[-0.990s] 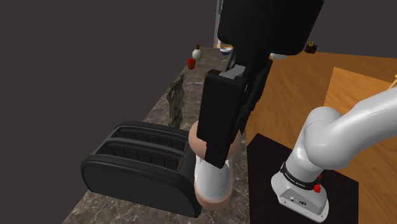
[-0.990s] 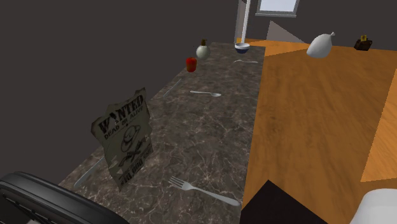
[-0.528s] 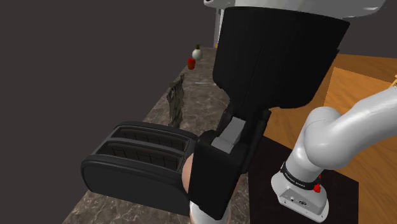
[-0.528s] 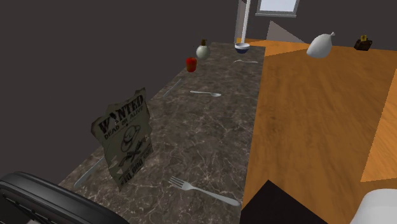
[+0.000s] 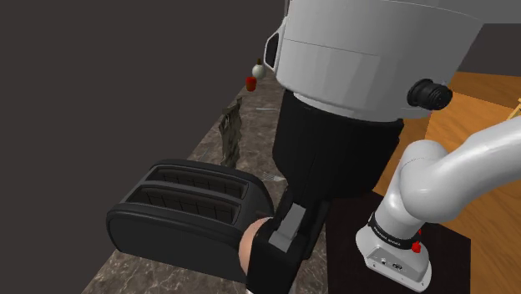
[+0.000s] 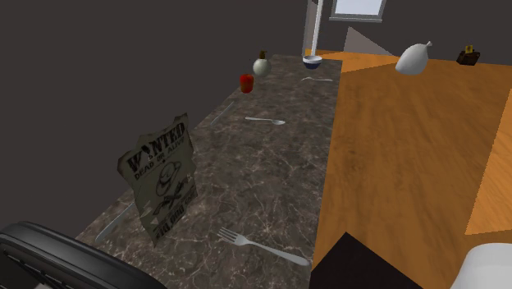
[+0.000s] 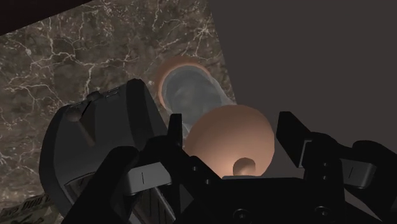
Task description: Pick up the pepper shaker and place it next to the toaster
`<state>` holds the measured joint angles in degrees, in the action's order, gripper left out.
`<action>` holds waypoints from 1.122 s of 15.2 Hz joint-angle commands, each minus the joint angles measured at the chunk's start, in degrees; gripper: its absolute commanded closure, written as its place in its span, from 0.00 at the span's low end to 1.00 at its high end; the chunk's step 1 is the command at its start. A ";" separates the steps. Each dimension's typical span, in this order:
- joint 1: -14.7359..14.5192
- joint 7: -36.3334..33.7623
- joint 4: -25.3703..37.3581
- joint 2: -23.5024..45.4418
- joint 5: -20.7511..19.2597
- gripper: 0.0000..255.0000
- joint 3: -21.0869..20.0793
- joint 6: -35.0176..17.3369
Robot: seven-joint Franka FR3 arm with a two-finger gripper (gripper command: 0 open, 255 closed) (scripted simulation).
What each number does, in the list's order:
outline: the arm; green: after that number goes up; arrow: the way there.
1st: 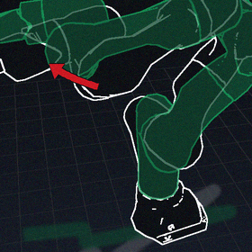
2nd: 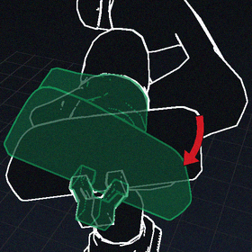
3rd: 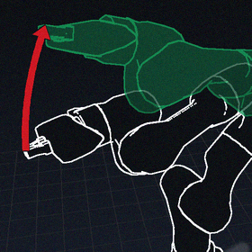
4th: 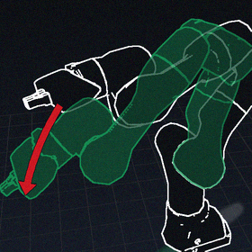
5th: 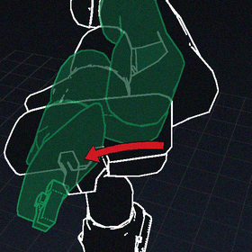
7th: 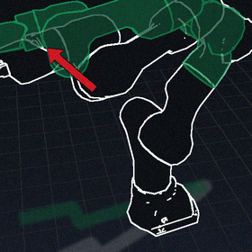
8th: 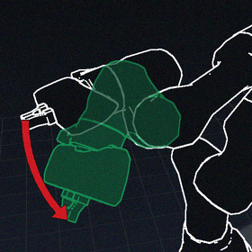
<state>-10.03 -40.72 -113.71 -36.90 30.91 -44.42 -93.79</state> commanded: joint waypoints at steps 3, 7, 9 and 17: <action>-0.53 0.60 -3.40 -0.95 0.93 1.00 -0.69 -2.59; -0.98 1.28 -6.68 -1.65 1.83 1.00 -1.48 -5.24; -1.17 1.60 -8.26 -1.93 2.30 1.00 -1.93 -6.58; -1.78 2.81 -14.12 -2.48 4.23 1.00 -4.14 -12.07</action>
<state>-11.63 -38.09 -126.91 -39.19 34.80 -48.30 -105.08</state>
